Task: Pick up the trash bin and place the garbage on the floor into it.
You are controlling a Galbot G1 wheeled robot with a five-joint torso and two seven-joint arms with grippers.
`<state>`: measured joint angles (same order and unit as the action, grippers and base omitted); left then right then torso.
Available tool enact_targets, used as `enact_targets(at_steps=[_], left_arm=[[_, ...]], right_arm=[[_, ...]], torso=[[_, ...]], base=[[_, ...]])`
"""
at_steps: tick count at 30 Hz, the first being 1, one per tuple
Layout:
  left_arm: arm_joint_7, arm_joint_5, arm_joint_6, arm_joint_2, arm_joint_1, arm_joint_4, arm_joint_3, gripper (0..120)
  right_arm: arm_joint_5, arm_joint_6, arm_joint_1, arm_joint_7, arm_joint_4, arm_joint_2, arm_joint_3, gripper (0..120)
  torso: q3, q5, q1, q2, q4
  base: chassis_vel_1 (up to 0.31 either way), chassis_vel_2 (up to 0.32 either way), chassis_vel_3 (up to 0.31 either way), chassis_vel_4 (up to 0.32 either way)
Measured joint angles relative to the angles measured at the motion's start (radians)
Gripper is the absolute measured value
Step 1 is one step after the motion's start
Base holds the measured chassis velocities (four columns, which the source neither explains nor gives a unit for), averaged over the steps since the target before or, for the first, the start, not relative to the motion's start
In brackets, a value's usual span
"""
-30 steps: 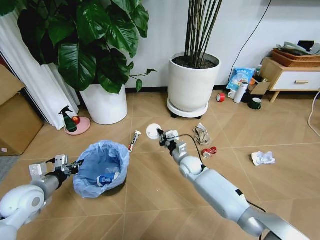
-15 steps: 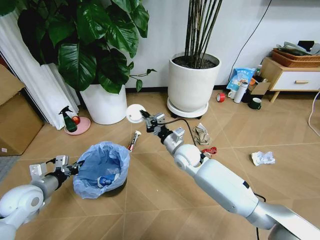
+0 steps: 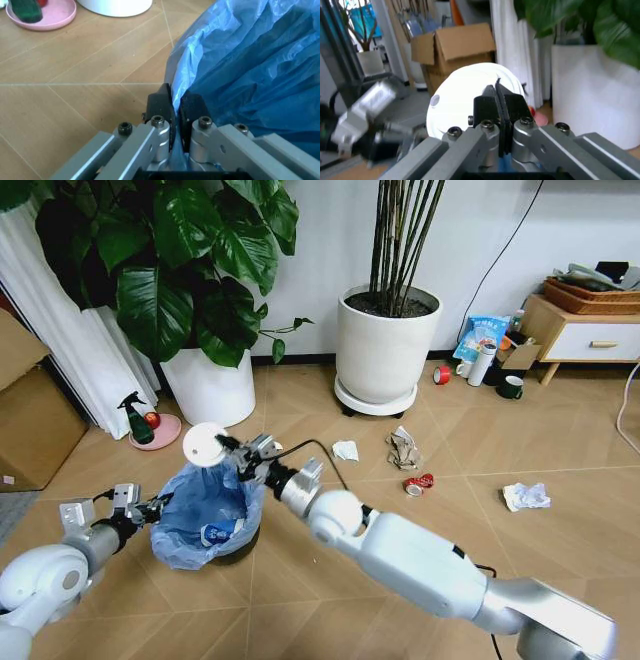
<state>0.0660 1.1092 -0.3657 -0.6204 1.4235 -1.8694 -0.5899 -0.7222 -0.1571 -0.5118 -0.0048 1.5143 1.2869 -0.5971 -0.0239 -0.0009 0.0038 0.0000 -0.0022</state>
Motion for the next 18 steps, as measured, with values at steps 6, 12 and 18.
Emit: enact_targets(at_steps=[6,12,18], left_arm=[[0.001,0.008,0.000,0.004,0.002,-0.021,-0.008,0],[0.003,0.008,0.000,0.004,0.000,-0.021,-0.007,0],[0.007,0.008,0.000,0.003,0.001,-0.023,-0.010,0]], right_arm=[[0.005,0.010,-0.010,0.016,-0.016,0.010,-0.023,4],[0.009,0.013,-0.015,0.023,-0.018,0.005,-0.026,23],[0.009,0.016,-0.020,0.037,-0.015,0.001,-0.023,45]], torso=[[0.000,0.0002,0.000,0.000,-0.0001],[0.000,0.0001,0.000,0.000,-0.0001],[0.000,0.0001,0.000,0.000,-0.0001]], base=[[0.000,0.000,0.000,0.000],[0.000,0.000,0.000,0.000],[0.000,0.000,0.000,0.000]])
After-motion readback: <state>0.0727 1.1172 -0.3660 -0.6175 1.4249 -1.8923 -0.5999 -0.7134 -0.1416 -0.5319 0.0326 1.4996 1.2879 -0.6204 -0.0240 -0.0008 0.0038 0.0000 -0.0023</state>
